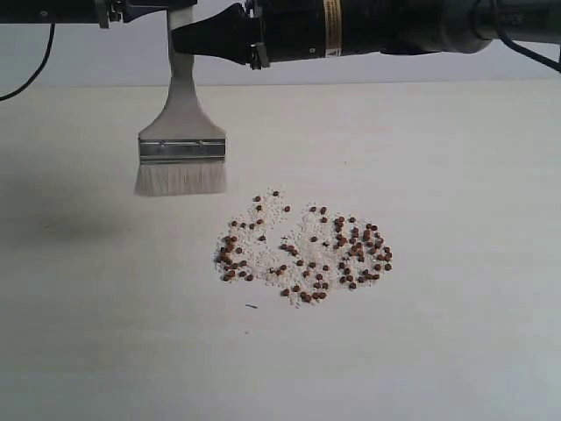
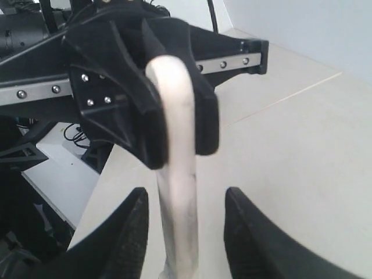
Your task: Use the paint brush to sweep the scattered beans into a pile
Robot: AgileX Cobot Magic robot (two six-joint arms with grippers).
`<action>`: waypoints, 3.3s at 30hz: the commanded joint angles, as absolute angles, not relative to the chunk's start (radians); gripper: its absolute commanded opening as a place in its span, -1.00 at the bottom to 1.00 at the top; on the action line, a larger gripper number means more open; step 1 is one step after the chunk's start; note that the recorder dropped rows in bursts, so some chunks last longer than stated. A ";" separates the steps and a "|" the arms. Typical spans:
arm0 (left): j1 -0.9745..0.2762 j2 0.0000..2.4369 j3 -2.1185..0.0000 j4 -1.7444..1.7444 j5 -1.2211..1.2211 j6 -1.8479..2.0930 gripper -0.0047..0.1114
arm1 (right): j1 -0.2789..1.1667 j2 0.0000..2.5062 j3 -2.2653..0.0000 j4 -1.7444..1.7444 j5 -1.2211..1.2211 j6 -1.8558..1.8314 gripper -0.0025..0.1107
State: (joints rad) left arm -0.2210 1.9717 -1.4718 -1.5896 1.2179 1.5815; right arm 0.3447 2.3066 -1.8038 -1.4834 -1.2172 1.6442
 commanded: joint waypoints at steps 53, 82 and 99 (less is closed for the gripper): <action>-0.135 1.966 -1.468 -1.696 1.187 1.598 0.31 | 0.365 2.212 -1.801 -1.566 -0.702 1.616 -0.96; -0.157 1.207 -0.723 -1.744 0.410 1.750 -0.92 | 0.359 1.537 -1.233 -1.744 -0.021 1.623 -0.96; -0.161 0.103 -0.211 -1.744 0.201 1.637 -0.92 | 0.361 1.220 -0.833 -1.704 -0.090 1.618 -0.96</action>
State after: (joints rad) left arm -0.1577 0.2191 -0.2706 -1.7330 0.2325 1.6687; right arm 0.3623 1.2499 -0.8557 -1.7073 -0.0793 1.6256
